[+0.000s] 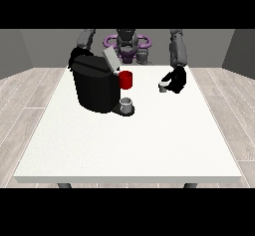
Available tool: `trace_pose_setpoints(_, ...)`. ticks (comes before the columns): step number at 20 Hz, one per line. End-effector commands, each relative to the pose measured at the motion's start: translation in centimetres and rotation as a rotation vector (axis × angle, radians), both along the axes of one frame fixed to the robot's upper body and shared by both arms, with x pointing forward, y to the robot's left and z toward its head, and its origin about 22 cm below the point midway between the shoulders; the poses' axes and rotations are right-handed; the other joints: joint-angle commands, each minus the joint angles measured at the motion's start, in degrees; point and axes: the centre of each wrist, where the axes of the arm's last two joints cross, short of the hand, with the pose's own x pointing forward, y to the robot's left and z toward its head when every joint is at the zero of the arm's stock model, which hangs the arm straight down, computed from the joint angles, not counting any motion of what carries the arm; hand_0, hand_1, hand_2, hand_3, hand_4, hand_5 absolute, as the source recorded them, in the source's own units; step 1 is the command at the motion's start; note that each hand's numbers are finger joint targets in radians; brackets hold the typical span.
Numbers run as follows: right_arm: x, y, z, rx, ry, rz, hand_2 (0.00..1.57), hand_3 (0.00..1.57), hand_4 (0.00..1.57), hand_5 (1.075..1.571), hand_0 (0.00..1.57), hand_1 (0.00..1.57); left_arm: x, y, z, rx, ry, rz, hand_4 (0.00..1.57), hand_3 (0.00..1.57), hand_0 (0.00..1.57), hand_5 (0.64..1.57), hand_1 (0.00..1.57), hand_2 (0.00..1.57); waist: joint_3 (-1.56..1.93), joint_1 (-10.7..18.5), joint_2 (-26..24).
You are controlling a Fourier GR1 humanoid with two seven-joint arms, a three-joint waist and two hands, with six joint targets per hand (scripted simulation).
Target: Insert the coffee pod into the coffee machine and close the lid
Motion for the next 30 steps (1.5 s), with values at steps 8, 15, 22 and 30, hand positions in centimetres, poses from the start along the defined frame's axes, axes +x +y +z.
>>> trace_pose_setpoints(8, 0.6, 0.2, -2.9, 0.01, 0.079, -0.021, 0.0, 0.0, 0.47, 1.571, 0.0, 0.0, 4.0, -4.6, 6.3, -0.053, -0.035, -0.196, 0.53, 1.32, 1.24, 1.571, 1.24, 1.33, -0.03, 3.0, -4.4)
trace_pose_setpoints(15, 0.7, 1.5, -1.3, 0.001, 0.047, 0.074, 0.0, 0.0, 0.5, 1.571, 0.0, 0.0, 5.9, -3.9, 11.3, -0.046, -0.085, -0.171, 0.54, 1.28, 1.25, 1.571, 1.25, 1.33, -0.05, -1.9, -4.6)
trace_pose_setpoints(22, 0.9, 0.2, -1.3, 0.017, -0.022, 0.052, 0.0, 0.0, 0.5, 1.571, 0.0, 0.0, 6.9, -2.8, 16.7, -0.016, -0.156, -0.177, 0.54, 1.28, 1.26, 1.571, 1.26, 1.33, -0.03, -2.7, -3.0)
trace_pose_setpoints(30, 2.0, 1.1, 0.7, -0.007, -0.046, 0.074, 0.0, 0.0, 0.51, 1.571, 0.0, 0.0, 8.2, -3.8, 23.1, -0.055, -0.216, -0.122, 0.48, 1.2, 1.24, 1.571, 1.24, 1.26, -0.02, -6.2, 0.0)
